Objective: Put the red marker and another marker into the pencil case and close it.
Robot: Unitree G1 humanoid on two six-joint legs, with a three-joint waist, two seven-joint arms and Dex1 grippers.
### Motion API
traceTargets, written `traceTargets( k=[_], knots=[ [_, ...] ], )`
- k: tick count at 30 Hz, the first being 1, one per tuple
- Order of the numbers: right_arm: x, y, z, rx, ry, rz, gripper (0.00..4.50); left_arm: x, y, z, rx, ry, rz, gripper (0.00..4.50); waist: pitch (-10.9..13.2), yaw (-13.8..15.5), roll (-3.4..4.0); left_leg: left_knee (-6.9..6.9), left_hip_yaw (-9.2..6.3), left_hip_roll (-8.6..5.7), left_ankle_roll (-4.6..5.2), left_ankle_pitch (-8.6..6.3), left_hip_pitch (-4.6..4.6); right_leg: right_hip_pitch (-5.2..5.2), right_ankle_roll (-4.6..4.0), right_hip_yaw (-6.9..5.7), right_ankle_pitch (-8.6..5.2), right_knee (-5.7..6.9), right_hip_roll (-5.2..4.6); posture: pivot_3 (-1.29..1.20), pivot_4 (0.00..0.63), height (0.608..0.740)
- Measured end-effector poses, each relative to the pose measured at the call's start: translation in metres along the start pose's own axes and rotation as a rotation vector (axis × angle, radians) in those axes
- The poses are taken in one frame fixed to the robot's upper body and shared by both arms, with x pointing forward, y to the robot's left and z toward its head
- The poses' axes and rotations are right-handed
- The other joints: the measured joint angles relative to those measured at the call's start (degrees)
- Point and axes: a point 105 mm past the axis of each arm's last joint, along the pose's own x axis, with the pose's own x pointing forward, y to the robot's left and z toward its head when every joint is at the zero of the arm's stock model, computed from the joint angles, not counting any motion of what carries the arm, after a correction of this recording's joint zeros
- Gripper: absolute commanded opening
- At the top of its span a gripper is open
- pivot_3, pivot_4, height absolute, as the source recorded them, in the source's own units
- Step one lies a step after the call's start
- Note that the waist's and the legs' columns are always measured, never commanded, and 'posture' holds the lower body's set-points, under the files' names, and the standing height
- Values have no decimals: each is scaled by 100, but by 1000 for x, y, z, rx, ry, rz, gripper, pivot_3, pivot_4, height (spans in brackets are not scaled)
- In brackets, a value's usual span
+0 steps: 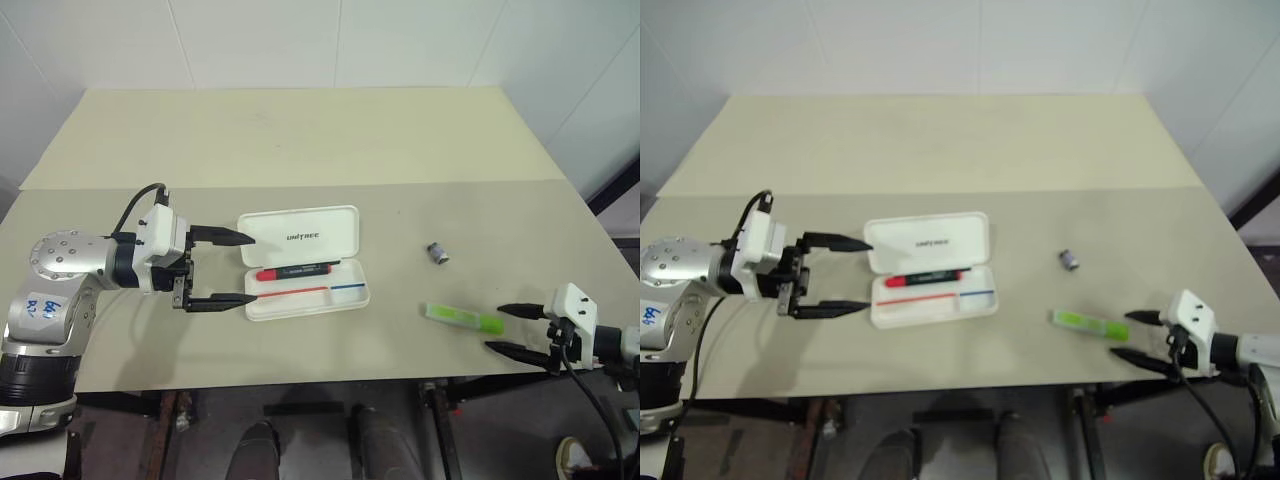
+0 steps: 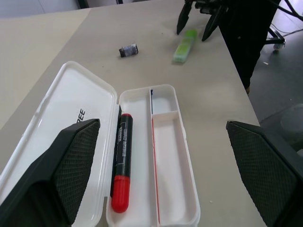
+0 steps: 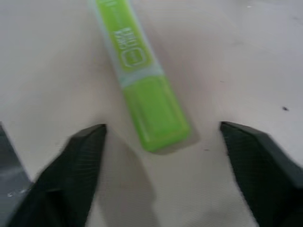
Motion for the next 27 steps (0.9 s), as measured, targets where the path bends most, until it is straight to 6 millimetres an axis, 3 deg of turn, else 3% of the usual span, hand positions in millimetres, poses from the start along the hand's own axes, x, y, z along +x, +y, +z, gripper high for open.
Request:
traceTargets(
  k=[5, 6, 12, 16, 22, 25, 27],
  knots=[
    [3, 3, 2, -15, -3, 26, 1155, 0, 0, 1, 15, -2, -2, 4500, -1, -2, -2, 9, 0, 0, 0, 0, 1, 2, 1, 1, 3, 4, 0, 0, 150, 740],
    [3, 3, 2, -16, -4, 26, 1081, 0, 0, 1, 15, -2, -2, 4500, -1, -2, -2, 10, 0, 0, 0, 1, 1, 2, 1, 1, 4, 4, 0, 0, 150, 740],
    [6, 3, 6, -21, -17, 16, 1081, -1, 0, 2, 29, -3, -1, 4500, -1, -21, -2, 8, 0, 0, 0, 1, 1, 1, 0, 2, 5, 5, 0, 0, 150, 740],
    [15, 2, 22, -64, -55, 16, 1081, -4, 1, 1, 40, 5, 10, 4500, 2, -54, 3, 4, 0, 0, 0, 1, 1, -1, 1, 2, 4, 6, 0, 0, 150, 740],
    [36, 7, 76, -222, -140, 100, 1081, -17, 1, -8, 28, 31, 51, 4500, 2, -125, 4, -1, 0, 0, 0, 1, -1, -5, 1, 2, 3, 6, 0, 0, 150, 740],
    [52, 18, 110, -311, -211, 171, 1081, -20, -1, -9, 41, 43, 57, 4500, 2, -115, 4, -3, -1, 1, 0, 1, -1, -7, 1, 1, 2, 8, 0, 0, 150, 740],
    [61, 25, 121, -333, -232, 216, 1081, -23, -3, -12, 41, 53, 64, 4500, 2, -105, 4, -5, -1, 0, -1, 0, -3, -7, 0, 1, 1, 7, 0, 0, 150, 740]
  ],
)
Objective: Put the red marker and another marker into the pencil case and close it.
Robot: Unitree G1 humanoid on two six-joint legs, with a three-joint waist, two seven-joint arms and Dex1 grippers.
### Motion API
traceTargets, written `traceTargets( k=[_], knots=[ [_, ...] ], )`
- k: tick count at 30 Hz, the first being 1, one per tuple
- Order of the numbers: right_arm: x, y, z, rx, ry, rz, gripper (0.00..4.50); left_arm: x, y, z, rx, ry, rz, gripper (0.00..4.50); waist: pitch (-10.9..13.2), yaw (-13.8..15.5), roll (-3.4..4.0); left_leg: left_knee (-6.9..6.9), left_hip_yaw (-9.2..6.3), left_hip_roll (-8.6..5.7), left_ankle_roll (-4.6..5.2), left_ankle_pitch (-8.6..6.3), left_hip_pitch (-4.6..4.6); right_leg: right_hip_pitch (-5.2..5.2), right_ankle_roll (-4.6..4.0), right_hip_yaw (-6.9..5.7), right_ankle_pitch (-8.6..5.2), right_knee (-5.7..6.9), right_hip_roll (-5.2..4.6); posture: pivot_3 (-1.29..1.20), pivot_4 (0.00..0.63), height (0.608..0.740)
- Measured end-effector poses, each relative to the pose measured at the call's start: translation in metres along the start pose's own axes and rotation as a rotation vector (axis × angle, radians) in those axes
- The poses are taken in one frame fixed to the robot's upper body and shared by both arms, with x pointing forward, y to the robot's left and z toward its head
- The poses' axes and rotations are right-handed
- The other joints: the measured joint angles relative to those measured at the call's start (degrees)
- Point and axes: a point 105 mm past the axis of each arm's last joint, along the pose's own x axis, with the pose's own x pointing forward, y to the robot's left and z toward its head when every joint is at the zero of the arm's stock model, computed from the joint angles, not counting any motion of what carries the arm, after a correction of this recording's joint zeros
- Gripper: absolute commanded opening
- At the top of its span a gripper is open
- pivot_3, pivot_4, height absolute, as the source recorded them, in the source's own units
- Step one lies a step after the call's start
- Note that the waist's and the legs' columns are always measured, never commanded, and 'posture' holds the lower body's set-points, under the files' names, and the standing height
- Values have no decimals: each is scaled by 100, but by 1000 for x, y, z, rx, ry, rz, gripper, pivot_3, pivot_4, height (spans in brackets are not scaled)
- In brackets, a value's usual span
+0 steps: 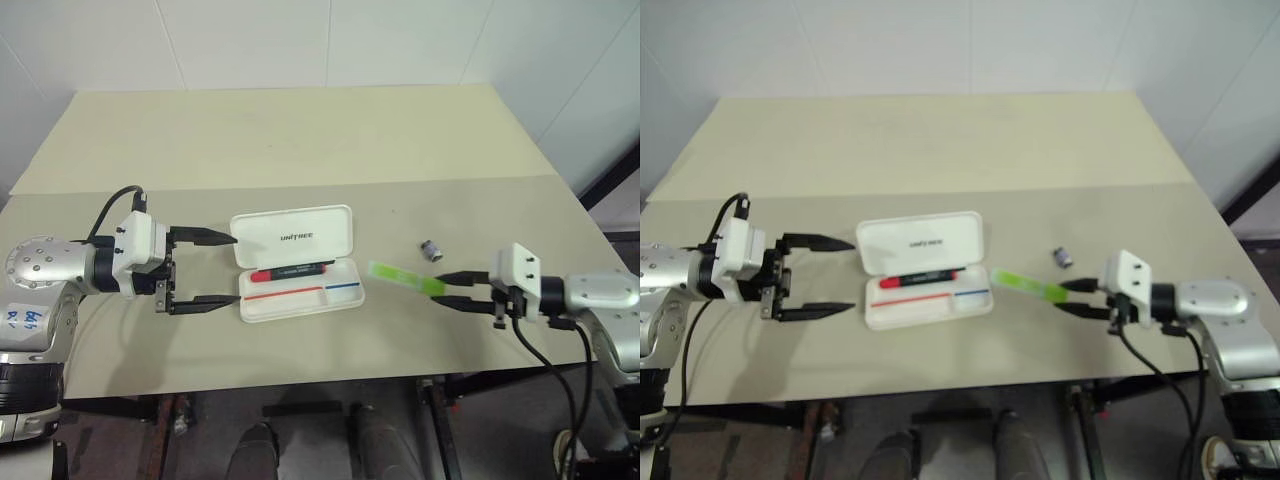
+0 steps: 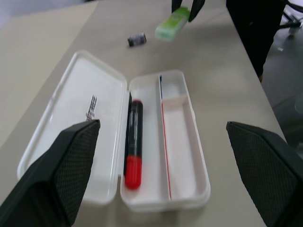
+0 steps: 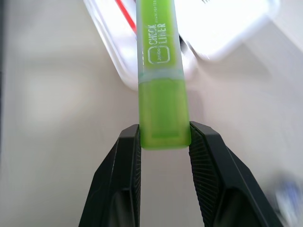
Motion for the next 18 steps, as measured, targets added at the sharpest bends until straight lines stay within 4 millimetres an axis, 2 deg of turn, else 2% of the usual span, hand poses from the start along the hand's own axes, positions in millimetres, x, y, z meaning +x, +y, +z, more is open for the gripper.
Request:
traceTargets(
  k=[3, 9, 18],
  knots=[
    [27, 3, 17, -32, -60, 80, 1081, -6, 0, -8, -23, 16, 26, 4500, 0, 5, 0, 0, 0, 0, 0, 0, -3, -5, 0, -1, 0, 1, 0, 0, 150, 740],
    [77, 3, 42, -119, -116, 198, 1081, -8, 0, -11, -20, 22, 48, 4500, 0, -4, 1, -5, 0, 0, 0, 0, -5, -12, -2, -2, -1, 9, 0, 0, 150, 740],
    [121, 17, 47, -187, -115, 355, 1081, -10, -3, -19, -46, 32, 82, 4500, 0, -18, 1, -27, -4, 1, -2, -1, 1, -23, 12, -7, 6, 33, 1, 0, 150, 740]
  ],
)
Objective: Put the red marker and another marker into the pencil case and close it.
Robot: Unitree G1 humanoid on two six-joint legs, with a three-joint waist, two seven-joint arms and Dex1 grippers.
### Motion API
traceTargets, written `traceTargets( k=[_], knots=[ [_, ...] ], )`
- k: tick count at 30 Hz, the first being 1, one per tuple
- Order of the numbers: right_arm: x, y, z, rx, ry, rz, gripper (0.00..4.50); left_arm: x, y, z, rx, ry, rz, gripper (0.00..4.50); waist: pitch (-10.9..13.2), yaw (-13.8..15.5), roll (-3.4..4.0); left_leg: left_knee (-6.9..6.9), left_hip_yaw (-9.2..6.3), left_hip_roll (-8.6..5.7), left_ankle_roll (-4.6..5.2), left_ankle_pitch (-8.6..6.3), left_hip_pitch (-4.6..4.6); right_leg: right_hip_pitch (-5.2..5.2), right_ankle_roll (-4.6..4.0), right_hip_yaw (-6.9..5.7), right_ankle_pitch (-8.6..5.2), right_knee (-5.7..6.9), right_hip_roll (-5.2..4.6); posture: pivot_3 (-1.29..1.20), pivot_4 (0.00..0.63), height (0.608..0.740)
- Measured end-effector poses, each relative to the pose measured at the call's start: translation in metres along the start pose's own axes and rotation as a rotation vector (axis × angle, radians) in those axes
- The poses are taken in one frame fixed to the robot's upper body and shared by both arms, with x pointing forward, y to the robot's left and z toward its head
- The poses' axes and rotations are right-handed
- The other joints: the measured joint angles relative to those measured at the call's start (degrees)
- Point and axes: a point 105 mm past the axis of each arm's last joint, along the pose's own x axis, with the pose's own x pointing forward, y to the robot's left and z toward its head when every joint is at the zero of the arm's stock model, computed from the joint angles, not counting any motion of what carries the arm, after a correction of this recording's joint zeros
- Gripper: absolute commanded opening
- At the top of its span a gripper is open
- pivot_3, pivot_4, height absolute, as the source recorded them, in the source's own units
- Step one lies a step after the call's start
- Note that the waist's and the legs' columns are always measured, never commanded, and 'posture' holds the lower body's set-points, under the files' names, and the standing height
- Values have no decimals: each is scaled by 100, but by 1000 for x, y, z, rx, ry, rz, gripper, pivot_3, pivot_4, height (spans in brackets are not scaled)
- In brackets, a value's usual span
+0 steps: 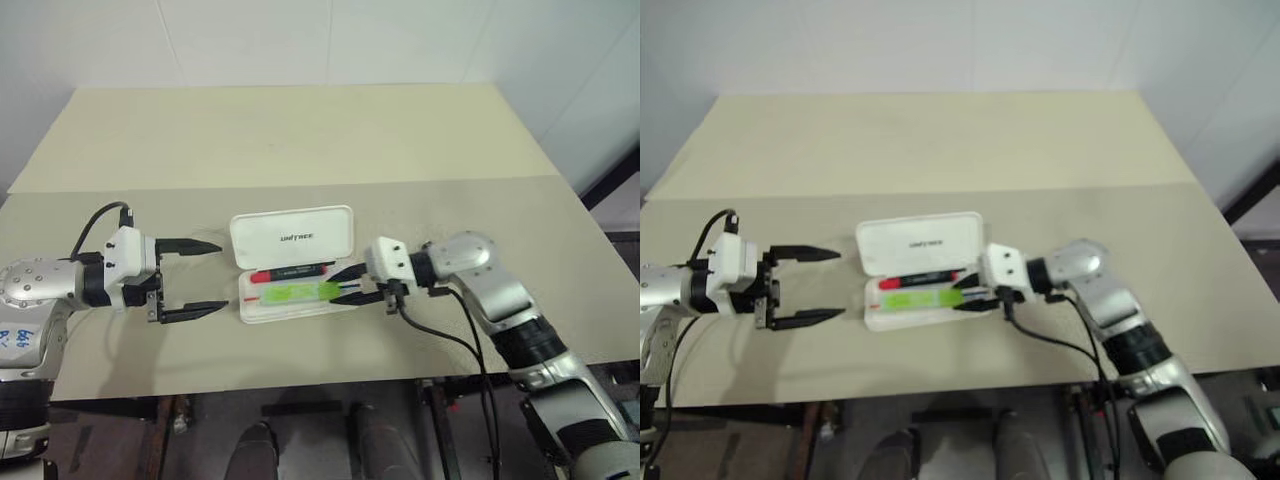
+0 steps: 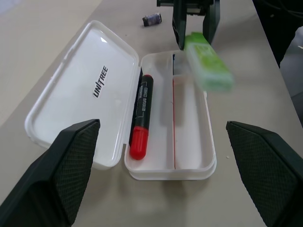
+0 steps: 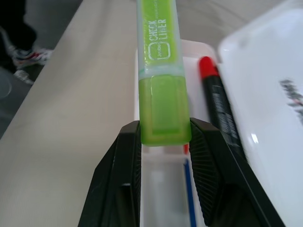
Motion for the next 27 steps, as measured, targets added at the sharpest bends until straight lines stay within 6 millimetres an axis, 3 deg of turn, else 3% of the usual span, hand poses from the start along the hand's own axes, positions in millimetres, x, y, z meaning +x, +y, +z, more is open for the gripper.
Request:
traceTargets(
  k=[11, 27],
  knots=[
    [29, -16, -9, 27, 23, 71, 1081, 0, -3, -1, 0, 4, 25, 4500, 0, -6, 1, -5, -2, 0, 0, 0, 2, -4, 5, -3, 1, 9, 0, 0, 150, 740],
    [31, -18, -14, 14, 56, 117, 1081, 0, -6, 1, 1, 10, 54, 4500, 1, -7, 2, -13, -2, 0, 0, 0, 2, -6, 50, -5, 22, 8, 0, 0, 150, 740]
  ],
)
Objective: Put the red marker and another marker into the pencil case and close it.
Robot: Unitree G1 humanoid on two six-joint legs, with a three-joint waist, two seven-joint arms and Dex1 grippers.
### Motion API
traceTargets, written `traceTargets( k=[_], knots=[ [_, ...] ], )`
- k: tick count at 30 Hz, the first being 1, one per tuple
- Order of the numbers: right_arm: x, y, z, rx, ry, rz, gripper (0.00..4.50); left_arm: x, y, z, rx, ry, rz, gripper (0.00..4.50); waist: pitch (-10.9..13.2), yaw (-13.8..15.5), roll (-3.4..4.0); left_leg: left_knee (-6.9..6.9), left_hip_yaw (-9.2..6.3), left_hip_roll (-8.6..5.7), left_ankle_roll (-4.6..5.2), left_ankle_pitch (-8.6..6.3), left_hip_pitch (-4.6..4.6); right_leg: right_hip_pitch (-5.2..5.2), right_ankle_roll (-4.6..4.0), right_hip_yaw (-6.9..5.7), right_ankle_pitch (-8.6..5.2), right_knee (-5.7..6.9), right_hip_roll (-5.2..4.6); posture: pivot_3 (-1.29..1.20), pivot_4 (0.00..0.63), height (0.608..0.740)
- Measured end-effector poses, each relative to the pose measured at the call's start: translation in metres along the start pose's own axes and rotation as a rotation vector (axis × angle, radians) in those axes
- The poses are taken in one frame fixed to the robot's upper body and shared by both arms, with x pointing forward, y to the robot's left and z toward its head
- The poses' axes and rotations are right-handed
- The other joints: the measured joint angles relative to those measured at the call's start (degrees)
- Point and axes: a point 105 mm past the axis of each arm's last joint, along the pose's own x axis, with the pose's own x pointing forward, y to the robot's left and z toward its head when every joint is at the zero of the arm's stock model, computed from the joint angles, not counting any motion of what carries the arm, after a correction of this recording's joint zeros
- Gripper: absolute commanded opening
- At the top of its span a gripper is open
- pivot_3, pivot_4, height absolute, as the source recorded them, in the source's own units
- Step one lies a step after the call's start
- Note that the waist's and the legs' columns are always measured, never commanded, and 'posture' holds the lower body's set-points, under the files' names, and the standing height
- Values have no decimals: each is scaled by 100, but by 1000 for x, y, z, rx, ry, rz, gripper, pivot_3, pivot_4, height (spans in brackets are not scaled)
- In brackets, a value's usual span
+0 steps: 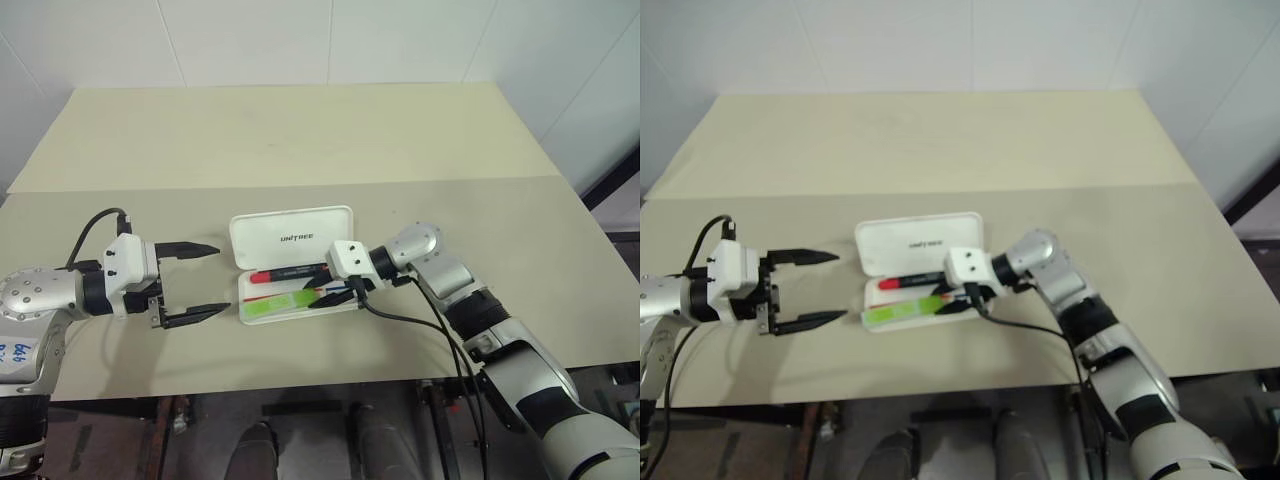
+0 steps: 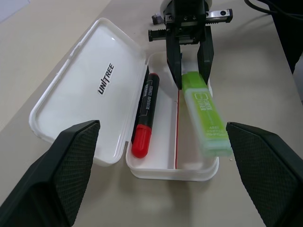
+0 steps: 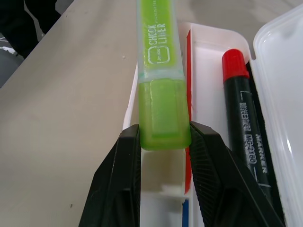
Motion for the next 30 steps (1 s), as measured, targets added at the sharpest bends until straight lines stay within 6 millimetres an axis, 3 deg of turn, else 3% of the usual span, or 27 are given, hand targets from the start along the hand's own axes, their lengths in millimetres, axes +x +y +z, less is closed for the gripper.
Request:
traceTargets(
  k=[30],
  knots=[
    [0, -5, -5, 58, 33, -21, 1081, 6, 3, 4, 11, -15, -5, 4500, 0, -3, 0, 0, 0, 0, -2, 1, 3, 1, -1, 0, 0, 1, 0, 0, 150, 740]
  ],
)
